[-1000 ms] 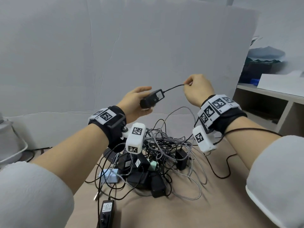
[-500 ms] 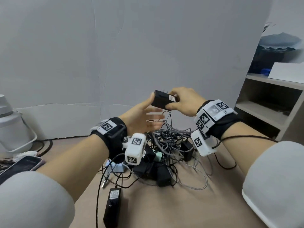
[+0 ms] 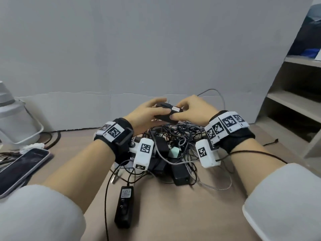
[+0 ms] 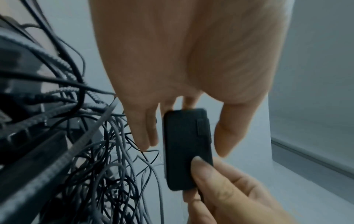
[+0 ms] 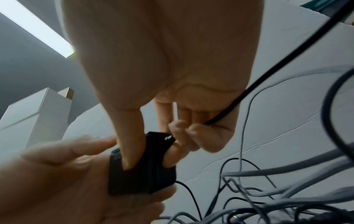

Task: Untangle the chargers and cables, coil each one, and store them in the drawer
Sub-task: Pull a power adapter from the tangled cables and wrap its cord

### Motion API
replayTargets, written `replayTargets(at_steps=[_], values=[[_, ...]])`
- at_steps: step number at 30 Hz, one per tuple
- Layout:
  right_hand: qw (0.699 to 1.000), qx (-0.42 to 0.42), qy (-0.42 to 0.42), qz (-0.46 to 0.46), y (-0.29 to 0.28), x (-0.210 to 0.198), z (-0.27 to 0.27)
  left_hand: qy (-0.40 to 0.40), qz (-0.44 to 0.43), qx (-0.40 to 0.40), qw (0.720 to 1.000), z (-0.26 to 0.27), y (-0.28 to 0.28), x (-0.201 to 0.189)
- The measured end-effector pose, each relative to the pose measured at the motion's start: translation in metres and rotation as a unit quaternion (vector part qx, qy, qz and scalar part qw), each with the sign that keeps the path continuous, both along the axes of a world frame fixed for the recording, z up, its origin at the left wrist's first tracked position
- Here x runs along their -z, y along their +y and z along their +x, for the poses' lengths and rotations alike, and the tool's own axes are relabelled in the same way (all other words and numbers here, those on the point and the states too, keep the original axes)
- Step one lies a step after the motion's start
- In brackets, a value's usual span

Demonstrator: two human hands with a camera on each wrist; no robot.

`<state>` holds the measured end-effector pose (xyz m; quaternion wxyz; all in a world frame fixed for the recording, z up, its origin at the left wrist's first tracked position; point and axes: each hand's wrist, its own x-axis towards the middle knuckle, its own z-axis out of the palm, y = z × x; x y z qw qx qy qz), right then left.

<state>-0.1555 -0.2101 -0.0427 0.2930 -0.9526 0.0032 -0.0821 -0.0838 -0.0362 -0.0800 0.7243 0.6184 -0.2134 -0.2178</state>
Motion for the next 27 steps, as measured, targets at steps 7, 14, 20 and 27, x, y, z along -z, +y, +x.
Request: replayTargets(at_steps=[7,14,20,27], values=[[0.996,0.043,-0.048,0.054,-0.006,0.008,0.017,-0.026,-0.074,-0.111,0.991,0.014,-0.002,0.010],[0.957,0.165,-0.202,0.129,-0.008,0.033,0.028,0.066,-0.175,-0.242,0.952,0.035,0.011,0.026],[0.972,0.161,-0.174,-0.002,0.002,0.044,0.032,0.050,-0.184,-0.300,0.935,0.033,0.029,0.041],[0.998,-0.033,-0.038,-0.037,0.027,0.048,0.012,-0.033,-0.128,-0.218,0.967,0.017,0.038,0.044]])
